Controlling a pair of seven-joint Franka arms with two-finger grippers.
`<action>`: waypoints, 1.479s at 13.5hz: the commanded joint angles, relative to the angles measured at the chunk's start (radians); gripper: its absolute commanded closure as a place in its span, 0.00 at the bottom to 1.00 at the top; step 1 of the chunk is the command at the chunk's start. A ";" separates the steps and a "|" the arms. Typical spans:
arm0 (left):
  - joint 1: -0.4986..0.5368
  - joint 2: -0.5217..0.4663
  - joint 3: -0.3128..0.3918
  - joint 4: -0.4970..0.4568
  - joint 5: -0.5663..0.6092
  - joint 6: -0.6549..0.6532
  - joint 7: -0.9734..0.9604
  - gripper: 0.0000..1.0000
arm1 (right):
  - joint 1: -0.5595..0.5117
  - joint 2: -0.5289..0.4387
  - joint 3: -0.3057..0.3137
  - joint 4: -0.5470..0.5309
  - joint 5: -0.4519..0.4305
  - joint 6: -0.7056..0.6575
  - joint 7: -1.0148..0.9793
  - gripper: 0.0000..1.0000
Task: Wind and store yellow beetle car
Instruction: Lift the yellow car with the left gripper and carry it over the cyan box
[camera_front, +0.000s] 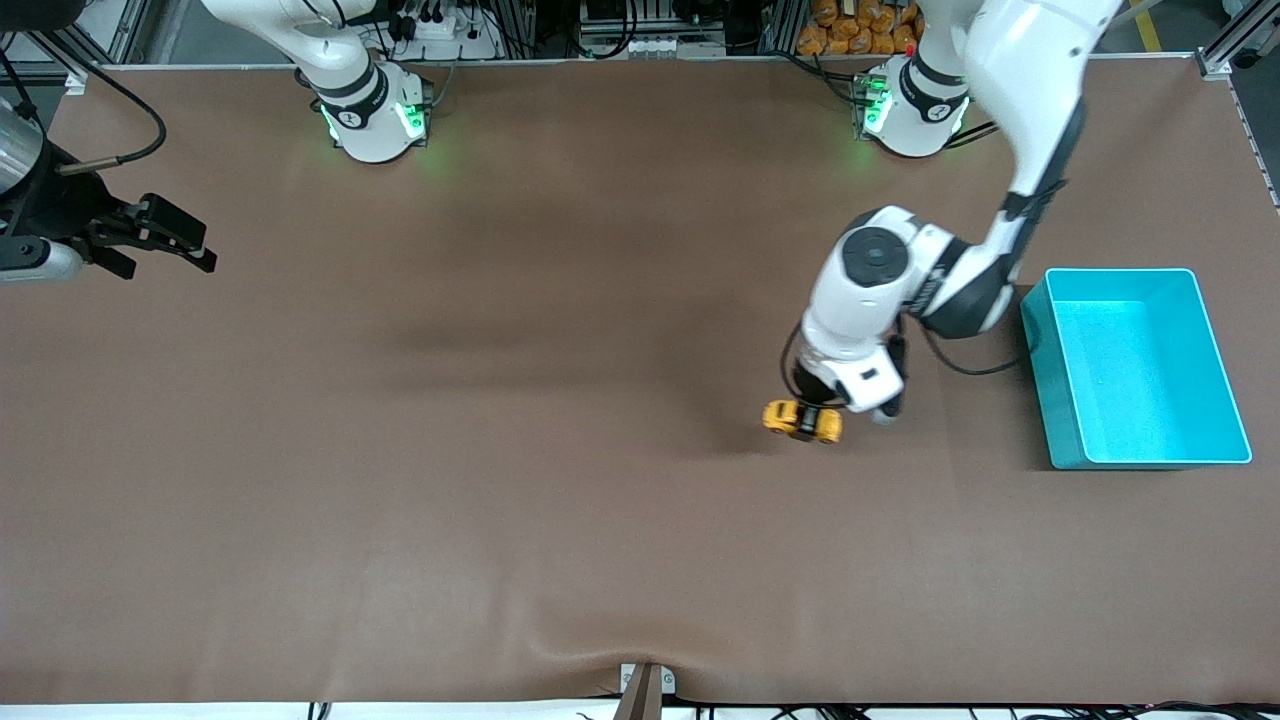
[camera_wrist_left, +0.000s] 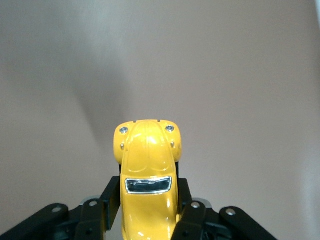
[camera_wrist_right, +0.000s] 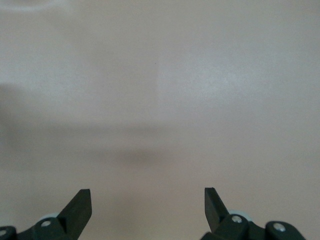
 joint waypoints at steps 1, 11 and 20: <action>0.097 -0.076 -0.011 -0.018 0.013 -0.077 0.192 1.00 | 0.001 -0.003 -0.002 0.021 -0.005 -0.008 0.010 0.00; 0.448 -0.121 -0.017 -0.002 -0.066 -0.214 1.052 1.00 | -0.052 0.024 -0.013 0.019 -0.005 -0.039 -0.002 0.00; 0.648 -0.090 -0.008 0.125 -0.159 -0.501 1.749 1.00 | -0.050 0.047 -0.013 0.022 -0.003 -0.027 -0.011 0.00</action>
